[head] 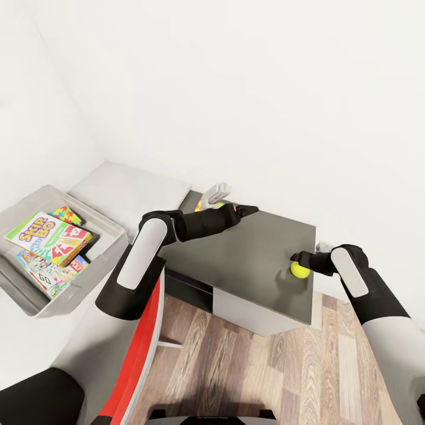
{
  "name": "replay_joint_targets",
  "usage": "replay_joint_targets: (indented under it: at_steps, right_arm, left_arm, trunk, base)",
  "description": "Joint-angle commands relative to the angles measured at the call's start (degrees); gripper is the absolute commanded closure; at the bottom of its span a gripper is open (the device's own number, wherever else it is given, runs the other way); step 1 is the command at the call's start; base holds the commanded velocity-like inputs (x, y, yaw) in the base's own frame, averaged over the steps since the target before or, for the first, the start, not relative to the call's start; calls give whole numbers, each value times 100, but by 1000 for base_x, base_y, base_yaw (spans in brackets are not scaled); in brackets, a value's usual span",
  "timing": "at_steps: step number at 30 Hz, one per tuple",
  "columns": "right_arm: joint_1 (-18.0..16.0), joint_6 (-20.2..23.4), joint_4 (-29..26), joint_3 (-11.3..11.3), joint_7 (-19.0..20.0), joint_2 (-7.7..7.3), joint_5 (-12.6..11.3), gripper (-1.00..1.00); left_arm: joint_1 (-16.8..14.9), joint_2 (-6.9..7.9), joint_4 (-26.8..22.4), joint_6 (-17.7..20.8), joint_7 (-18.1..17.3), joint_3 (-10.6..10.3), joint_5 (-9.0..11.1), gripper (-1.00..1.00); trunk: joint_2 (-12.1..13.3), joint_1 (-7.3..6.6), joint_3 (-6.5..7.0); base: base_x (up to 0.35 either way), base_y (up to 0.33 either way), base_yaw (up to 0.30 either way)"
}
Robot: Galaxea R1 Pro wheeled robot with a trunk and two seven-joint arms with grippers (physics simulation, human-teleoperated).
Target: Put all the toys in the child's room - the three board games (two on the bed and one on the table), the two jigsaw puzzles on the table, and the tennis ball on the table - inside the toy box on the table in the child's room.
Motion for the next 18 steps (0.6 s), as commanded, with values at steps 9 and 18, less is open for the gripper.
replay_joint_targets:
  at_steps: [9, 18]
  right_arm:
    - [-2, 7, -11, 20, -58, -9, -58, -100]
    - [9, 7, -12, 97, -60, 12, -58, -100]
  left_arm:
    - [-12, -7, -5, 8, 61, 1, 61, -100]
    - [-14, -7, -5, 8, 61, 1, 61, -100]
  trunk:
    - [-10, 3, -21]
    - [-10, 3, -24]
  base:
    - [0, 0, 0]
    - [0, 0, 0]
